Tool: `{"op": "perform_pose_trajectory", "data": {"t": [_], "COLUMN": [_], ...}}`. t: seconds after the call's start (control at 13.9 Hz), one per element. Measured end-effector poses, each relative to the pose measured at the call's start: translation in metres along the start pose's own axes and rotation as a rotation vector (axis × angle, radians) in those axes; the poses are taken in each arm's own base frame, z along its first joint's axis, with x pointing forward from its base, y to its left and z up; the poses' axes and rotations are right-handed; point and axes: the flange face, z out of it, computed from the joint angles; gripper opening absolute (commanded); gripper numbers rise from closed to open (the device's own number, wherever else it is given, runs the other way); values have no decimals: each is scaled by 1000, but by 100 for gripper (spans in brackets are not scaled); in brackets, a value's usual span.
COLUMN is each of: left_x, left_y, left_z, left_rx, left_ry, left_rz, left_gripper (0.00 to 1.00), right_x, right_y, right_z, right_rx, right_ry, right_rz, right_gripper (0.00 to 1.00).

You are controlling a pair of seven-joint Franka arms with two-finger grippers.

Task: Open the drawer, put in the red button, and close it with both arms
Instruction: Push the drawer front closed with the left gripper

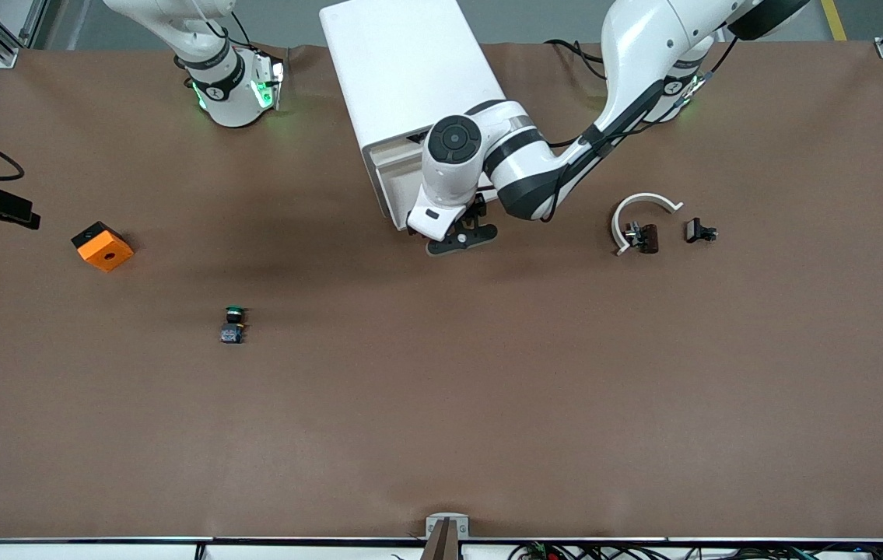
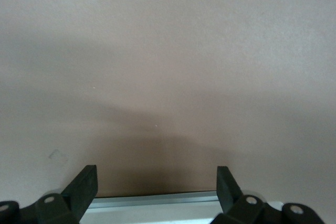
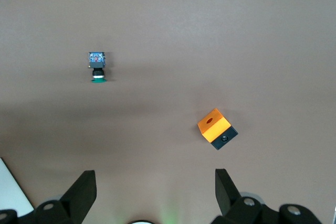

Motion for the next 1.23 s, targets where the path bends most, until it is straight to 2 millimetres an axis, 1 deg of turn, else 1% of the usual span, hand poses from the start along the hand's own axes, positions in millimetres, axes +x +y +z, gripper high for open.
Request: {"op": "perform_pose_trajectory", "data": {"t": [0.36,0.58,0.72,1.01,1.23], "left_x": [-7,-16,-22,-32,-47], "left_y": [3,7,9,12,16], "left_z": [0,-2,-2,5,16], "left_rx": [-19,-32,-37,-30,-18], "left_ry": [-55,-103,-132,-161,-204], "left_rz": [-25,-44,-54,-75,-83], "left_gripper": [100,100,100,100,100], "right_x": [-1,-2,-3,-3,-4], "right_y": [-2,-4,-4,-7,-8], "right_z": [-9,-26,-33,-34,-31], "right_rx": [-2,-6,-7,10,15], "right_ry": [12,49,62,65,44], "right_rz": [-3,-7,-4,120,143], "right_gripper": [100,100,100,100,100]}}
